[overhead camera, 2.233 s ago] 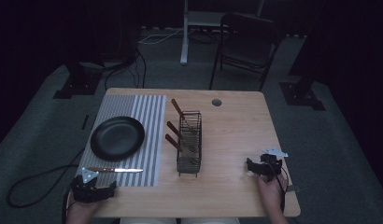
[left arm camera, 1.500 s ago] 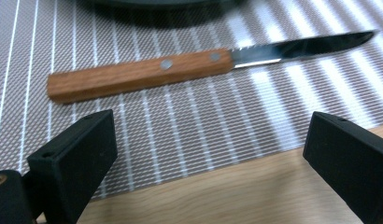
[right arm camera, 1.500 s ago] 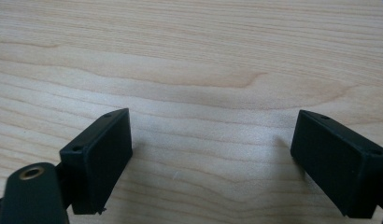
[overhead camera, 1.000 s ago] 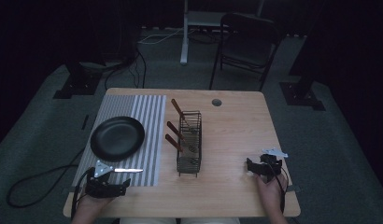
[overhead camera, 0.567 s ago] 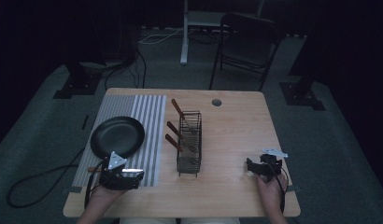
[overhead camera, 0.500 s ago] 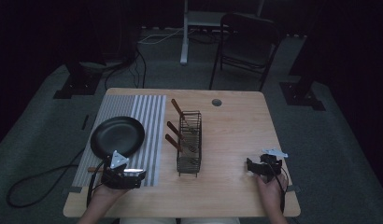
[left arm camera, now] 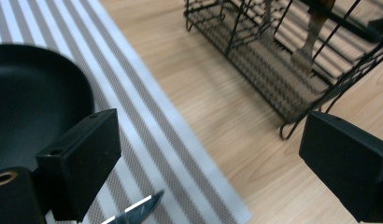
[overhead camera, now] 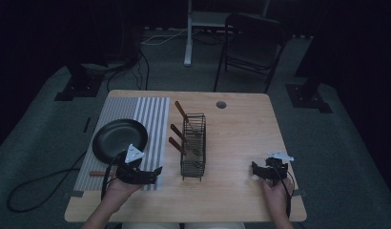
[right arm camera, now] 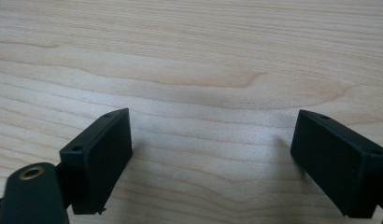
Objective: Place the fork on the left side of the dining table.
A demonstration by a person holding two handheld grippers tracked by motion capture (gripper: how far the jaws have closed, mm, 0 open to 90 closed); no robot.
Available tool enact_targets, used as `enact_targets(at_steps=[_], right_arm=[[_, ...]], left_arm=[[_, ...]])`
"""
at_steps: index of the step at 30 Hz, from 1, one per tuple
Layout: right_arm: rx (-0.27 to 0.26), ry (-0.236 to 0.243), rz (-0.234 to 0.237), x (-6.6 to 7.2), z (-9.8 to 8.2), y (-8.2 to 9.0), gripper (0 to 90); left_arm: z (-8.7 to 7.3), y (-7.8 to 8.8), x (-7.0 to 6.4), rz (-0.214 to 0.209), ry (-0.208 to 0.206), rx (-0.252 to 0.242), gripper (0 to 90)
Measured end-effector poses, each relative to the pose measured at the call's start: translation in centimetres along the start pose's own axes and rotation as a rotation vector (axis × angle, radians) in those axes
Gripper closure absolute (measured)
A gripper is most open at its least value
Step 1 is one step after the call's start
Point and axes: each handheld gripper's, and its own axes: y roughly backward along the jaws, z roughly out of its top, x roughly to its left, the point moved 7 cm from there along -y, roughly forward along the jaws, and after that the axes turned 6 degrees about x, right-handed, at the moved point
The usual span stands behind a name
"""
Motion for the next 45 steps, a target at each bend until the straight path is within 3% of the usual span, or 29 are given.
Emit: enact_targets(at_steps=[7, 11, 22, 28, 32, 36, 42, 45], right_arm=[[0.000, -0.001, 0.000, 0.0, 0.0, 0.0, 12.3], [0.000, 0.000, 0.000, 0.0, 0.0, 0.0, 12.3], [0.000, -0.001, 0.000, 0.0, 0.0, 0.0, 12.3], [0.000, 0.000, 0.000, 0.0, 0.0, 0.0, 12.3], [0.000, -0.001, 0.000, 0.0, 0.0, 0.0, 12.3], [0.000, -0.001, 0.000, 0.0, 0.0, 0.0, 12.3], [0.000, -0.001, 0.000, 0.0, 0.0, 0.0, 12.3], [0.000, -0.001, 0.000, 0.0, 0.0, 0.0, 12.3]], left_arm=[[2.2, -0.4, -1.2, -0.023, -0.018, -0.023, 5.7], [3.6, -0.6, -2.3, -0.053, -0.051, -0.027, 7.8], [5.3, -0.9, -3.6, -0.104, -0.047, -0.046, 13.2], [6.5, -1.1, -3.9, -0.134, -0.016, -0.062, 14.9], [7.3, -1.4, -4.5, -0.137, -0.030, -0.066, 16.2], [7.9, -1.9, -4.9, -0.138, -0.032, -0.075, 28.3], [8.1, -2.6, -4.6, -0.147, 0.020, -0.082, 51.5], [7.9, -2.7, -4.5, -0.177, 0.038, -0.089, 62.0]])
